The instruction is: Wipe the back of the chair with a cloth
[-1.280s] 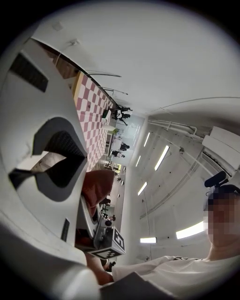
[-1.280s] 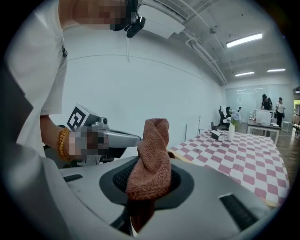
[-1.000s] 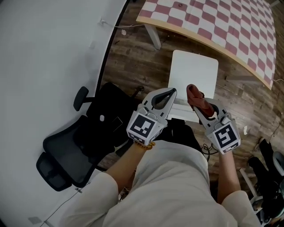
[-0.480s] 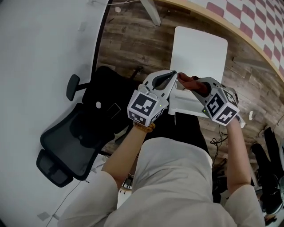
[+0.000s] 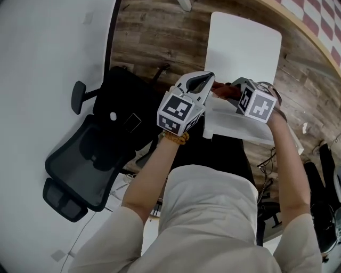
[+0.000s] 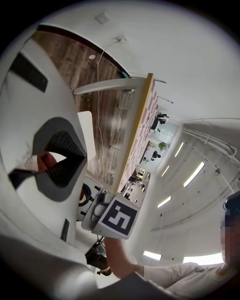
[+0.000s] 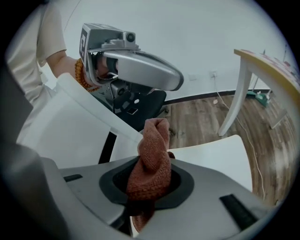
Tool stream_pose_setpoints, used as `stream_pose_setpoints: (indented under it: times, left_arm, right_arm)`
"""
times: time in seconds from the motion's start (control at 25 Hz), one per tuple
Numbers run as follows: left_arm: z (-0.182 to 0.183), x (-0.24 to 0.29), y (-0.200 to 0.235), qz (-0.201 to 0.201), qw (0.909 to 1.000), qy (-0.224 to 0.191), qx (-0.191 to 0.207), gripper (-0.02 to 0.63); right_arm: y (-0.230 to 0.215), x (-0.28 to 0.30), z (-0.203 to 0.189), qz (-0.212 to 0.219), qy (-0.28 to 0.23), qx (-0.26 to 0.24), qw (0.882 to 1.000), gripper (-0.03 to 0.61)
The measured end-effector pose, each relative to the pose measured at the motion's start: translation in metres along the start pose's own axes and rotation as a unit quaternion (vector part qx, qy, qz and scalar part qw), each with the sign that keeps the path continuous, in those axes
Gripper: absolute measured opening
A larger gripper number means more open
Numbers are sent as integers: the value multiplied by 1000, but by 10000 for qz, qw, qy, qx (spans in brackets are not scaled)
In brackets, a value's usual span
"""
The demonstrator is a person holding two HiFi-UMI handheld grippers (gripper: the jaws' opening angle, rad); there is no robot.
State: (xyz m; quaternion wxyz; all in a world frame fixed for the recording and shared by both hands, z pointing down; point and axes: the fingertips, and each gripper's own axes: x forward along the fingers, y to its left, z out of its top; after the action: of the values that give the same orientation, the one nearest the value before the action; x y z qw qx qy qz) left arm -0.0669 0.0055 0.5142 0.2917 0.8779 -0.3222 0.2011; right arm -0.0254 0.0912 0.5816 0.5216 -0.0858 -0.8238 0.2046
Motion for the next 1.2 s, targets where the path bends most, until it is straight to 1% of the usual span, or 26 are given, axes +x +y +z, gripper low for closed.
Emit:
stream_pose_setpoints:
  times: [0.24,0.4,0.56,0.8,1.2]
  left_arm:
    - [-35,19,8,1,9992,306,-242,12]
    - [-51,24,11,29,9983,457,-367,12]
    - [-59,28,13,53,9978,535,-399,12]
    - [-60,32,13,20,9972,617,-432,12]
    - [-43,19,7,14,9979,518,-380,12]
  right_arm:
    - [5,40,-13,538,361,-117,9978,89]
    - [3,55,-17,595,416,-130,9973,89]
    - [1,67,-21,644,449,-178,9968,89]
    - [3,71,-22,844,459,-53,9954,89]
    - [18,51,-13,1139,465,-160,9923,89]
